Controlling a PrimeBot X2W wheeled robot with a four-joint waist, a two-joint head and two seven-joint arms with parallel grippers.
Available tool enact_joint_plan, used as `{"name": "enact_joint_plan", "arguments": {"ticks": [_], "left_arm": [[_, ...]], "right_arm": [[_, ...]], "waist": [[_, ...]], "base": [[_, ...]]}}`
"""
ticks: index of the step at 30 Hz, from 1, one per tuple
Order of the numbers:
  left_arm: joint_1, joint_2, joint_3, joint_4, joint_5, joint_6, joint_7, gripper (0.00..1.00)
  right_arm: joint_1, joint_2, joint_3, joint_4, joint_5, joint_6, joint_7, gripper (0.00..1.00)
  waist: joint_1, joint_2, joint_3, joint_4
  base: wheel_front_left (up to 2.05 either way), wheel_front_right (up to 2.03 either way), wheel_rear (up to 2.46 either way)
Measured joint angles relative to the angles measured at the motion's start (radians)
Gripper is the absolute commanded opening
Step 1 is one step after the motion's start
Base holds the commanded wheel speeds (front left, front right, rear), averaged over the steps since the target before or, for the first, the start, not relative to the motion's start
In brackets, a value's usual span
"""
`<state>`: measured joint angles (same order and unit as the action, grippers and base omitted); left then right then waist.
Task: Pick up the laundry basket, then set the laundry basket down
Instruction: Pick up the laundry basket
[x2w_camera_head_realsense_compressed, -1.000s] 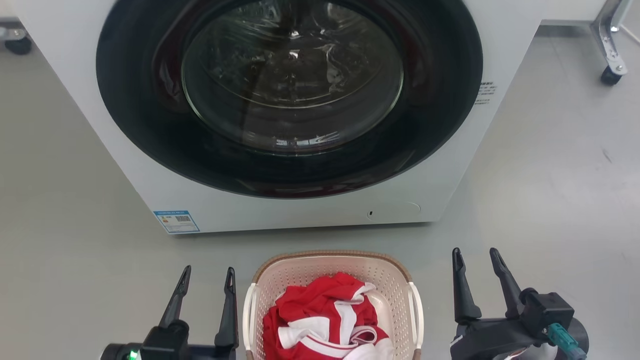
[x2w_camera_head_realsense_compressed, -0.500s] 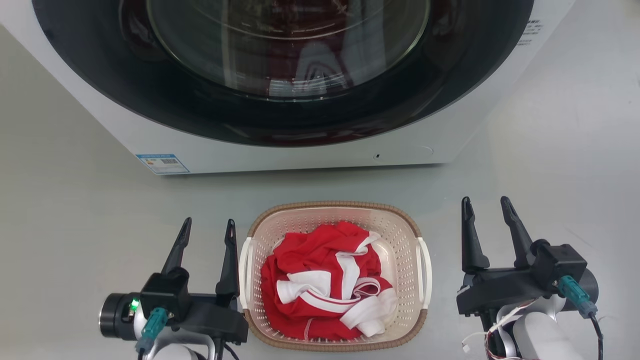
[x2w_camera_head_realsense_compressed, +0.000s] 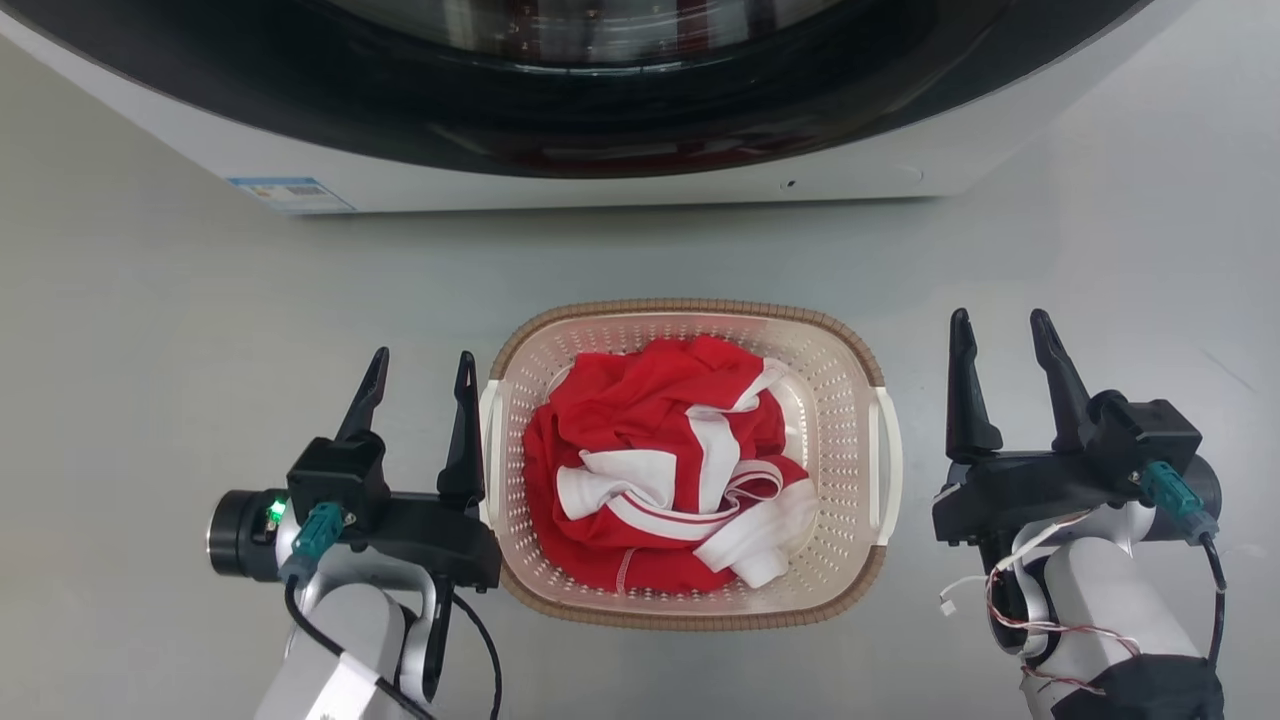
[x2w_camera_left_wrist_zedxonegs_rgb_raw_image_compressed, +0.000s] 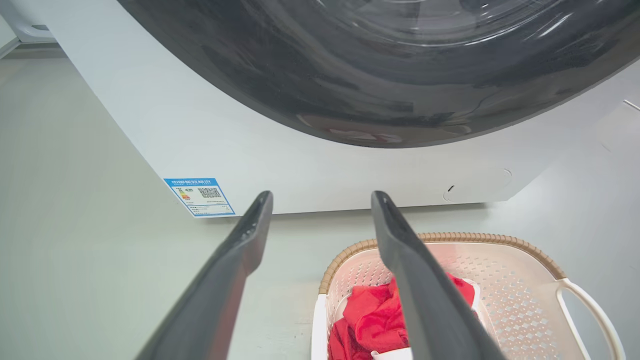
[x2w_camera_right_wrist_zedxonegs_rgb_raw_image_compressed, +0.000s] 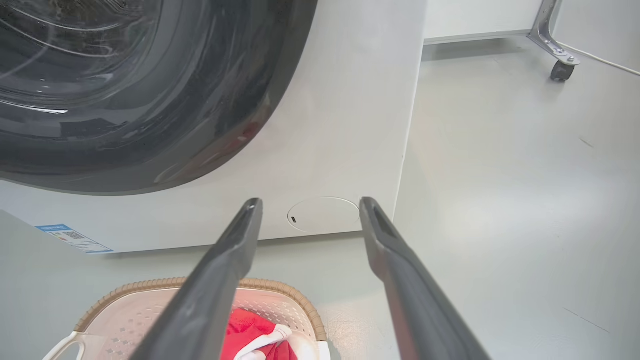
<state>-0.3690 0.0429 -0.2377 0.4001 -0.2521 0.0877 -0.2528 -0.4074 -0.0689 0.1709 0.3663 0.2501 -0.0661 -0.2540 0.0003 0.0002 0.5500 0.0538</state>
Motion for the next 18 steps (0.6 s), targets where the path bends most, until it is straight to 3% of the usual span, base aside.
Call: {"name": "enact_joint_plan", "arguments": {"ticks": [18], "left_arm": [[-0.128, -0.006, -0.071, 0.234, -0.114, -0.008, 0.000, 1.00]], "right_arm": [[-0.081, 0.000, -0.001, 0.208, -0.003, 0.012, -0.002, 1.00]], "waist": [[-0.0003, 0.0000, 0.159, 0.040]], "base": [[0.00, 0.00, 0.00]]}}
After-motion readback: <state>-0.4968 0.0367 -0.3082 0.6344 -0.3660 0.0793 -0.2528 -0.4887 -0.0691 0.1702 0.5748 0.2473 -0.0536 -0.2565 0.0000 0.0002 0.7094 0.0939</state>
